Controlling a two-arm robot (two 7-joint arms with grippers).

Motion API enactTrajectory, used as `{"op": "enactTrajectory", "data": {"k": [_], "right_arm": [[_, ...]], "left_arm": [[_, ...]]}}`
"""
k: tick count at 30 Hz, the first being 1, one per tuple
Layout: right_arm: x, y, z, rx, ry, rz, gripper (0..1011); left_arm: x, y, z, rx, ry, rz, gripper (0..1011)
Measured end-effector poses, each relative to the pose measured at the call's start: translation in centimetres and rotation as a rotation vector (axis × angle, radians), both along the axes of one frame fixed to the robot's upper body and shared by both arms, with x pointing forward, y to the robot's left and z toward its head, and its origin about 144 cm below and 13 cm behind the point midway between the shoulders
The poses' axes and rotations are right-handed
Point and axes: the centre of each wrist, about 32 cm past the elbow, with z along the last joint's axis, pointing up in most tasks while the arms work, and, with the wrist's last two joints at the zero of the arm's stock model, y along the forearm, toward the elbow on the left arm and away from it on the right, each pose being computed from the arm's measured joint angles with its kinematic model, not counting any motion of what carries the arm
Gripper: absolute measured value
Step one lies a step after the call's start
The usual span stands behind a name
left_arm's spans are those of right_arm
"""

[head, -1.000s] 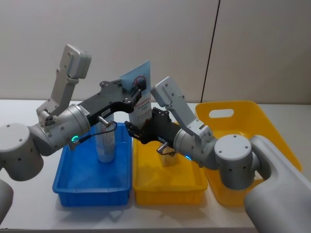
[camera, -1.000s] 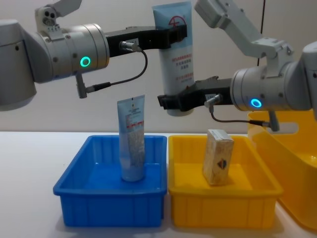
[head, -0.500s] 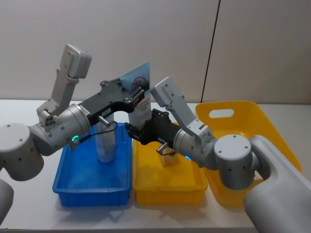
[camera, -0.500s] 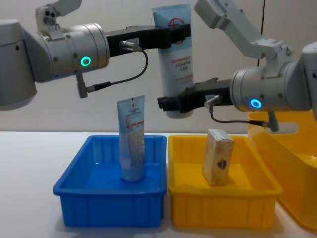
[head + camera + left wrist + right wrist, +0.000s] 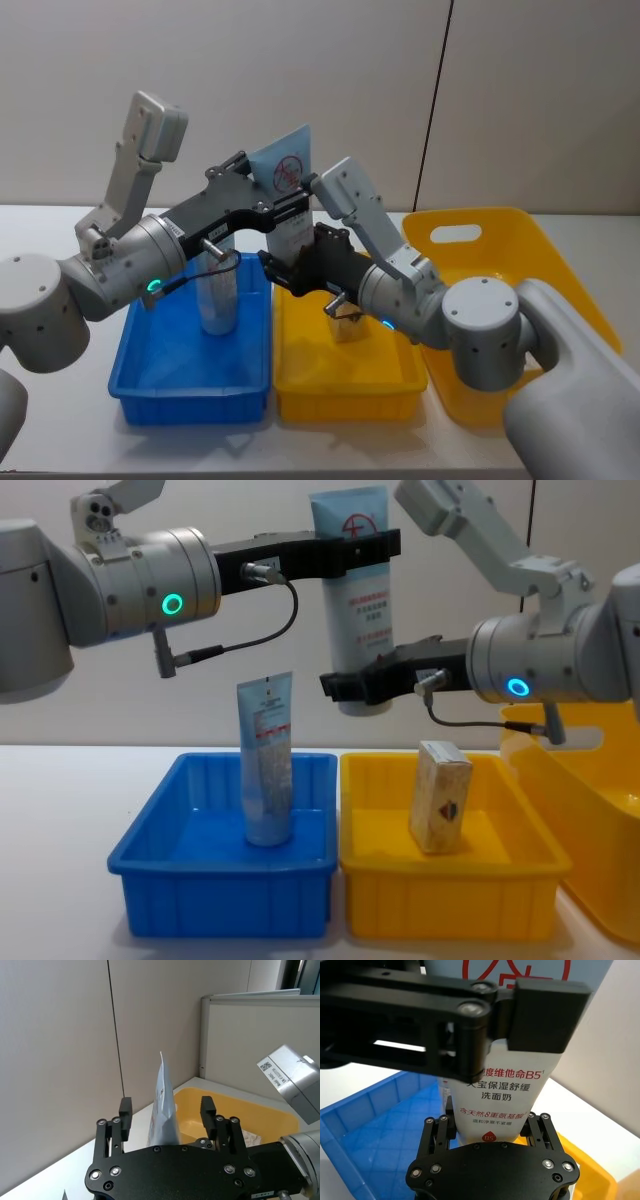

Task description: Bimanual collaborative sorting of washing and personal care products

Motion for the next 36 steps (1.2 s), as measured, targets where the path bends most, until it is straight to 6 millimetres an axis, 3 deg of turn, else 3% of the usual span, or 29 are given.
{"op": "enactTrajectory", "data": {"k": [9,36], "right_arm": [[-0.3,-0.7,0.2,0.02,-0.023,-0.043,635],[0.7,-6.4,2.4,0.031,0.012,-0.375,635]], "left_arm": [[0.0,0.0,0.0,0.0,0.0,0.0,1002],[0.0,0.0,0.0,0.0,0.0,0.0,1001]]}}
